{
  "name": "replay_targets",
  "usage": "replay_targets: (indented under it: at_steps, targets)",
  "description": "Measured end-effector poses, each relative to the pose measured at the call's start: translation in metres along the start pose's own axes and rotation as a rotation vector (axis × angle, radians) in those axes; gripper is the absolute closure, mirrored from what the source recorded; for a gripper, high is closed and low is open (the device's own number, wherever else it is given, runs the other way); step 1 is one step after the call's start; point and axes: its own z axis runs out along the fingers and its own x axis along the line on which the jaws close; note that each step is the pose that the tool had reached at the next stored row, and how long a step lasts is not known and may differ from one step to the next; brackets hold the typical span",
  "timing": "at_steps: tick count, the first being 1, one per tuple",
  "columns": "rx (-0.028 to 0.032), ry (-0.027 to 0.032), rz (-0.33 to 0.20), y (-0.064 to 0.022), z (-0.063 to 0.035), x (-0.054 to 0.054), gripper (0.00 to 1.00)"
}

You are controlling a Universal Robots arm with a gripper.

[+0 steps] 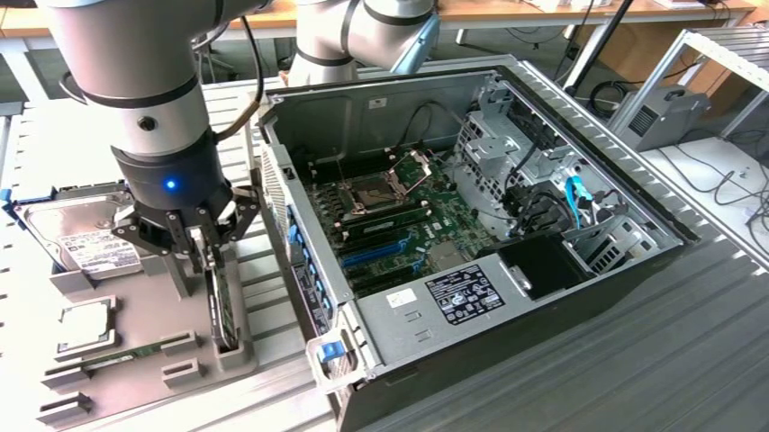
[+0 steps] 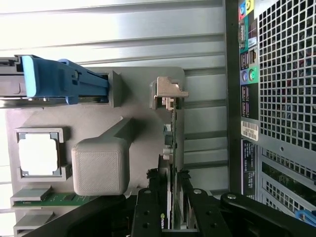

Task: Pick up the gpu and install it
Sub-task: 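Pick up the gpu and move the gpu toward the slot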

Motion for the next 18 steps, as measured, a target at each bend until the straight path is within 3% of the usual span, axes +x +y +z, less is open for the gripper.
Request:
replay_targets:
  at_steps: [8,18]
  targets:
    - [0.0,0.0,0.0,-0.0002,-0.0033,0.0,0.71]
    - [-0.0001,0.0,0.0,-0.0013,-0.0246,-0.001,0.71]
